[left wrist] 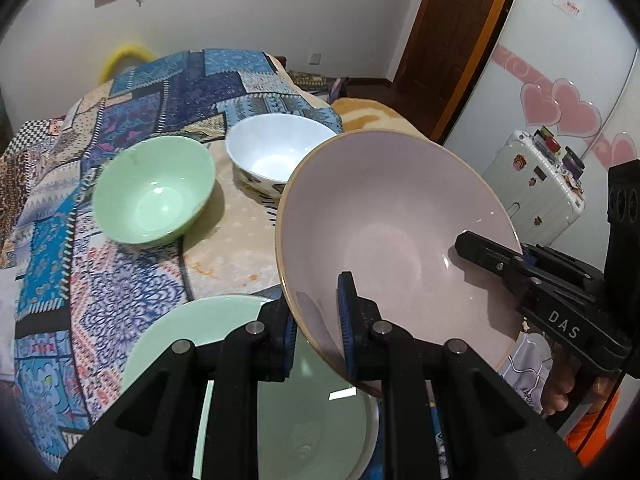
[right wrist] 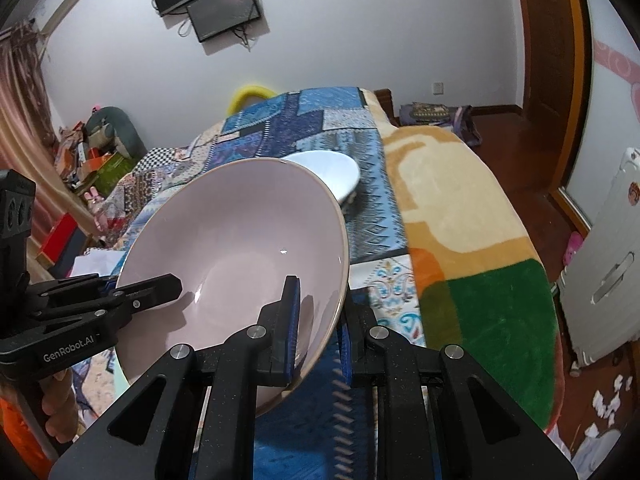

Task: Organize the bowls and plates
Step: 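Lift the pink bowl and carry it beside the plate stack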

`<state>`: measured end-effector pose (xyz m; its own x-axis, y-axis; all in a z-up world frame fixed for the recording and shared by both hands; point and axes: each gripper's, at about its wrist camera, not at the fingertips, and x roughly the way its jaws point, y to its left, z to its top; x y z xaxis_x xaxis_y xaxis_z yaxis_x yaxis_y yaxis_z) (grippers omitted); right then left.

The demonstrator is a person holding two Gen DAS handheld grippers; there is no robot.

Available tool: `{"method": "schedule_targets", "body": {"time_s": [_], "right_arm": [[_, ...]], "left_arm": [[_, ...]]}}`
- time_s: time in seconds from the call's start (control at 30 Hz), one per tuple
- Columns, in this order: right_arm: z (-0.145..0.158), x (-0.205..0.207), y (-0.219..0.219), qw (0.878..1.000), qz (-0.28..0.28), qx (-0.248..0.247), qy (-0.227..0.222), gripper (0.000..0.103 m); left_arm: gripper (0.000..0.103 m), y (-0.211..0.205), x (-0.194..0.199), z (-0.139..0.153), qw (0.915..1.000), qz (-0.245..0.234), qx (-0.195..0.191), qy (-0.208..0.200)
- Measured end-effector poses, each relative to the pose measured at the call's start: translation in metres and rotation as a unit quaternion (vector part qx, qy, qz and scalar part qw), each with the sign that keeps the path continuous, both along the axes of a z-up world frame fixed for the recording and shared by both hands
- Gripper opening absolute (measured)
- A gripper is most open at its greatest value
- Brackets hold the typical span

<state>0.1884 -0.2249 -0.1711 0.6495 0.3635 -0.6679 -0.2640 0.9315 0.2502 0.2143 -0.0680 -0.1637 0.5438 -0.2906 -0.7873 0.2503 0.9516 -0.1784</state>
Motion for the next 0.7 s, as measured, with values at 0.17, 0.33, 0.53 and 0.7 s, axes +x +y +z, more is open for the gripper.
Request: {"method": "schedule_targets", "body": {"time_s": [0.17, 0.33, 0.53, 0.7], "right_arm": [[0.007, -0.009, 0.024, 1.000, 0.016, -0.003, -0.010, 0.015], [0.011, -0.017, 0.049, 0.999, 0.037, -0.007, -0.017, 0.016], [0.011, -0.024, 0.084, 0.997, 0.072, -0.014, -0.020, 0.016], [0.007, -0.030, 0.114, 0.995, 0.102, -0.015, -0.018, 0.016]], "left_arm": [[0.018, 0.018, -0.018, 0.012, 0.9999, 0.012, -0.004, -0.011], [0.018, 0.044, -0.039, 0.022, 0.9993, 0.028, -0.008, -0.021], [0.018, 0.077, -0.065, 0.028, 0.9982, 0.053, -0.012, -0.027], [0.018, 0.109, -0.086, 0.027, 0.9964, 0.079, -0.014, -0.028]]}}
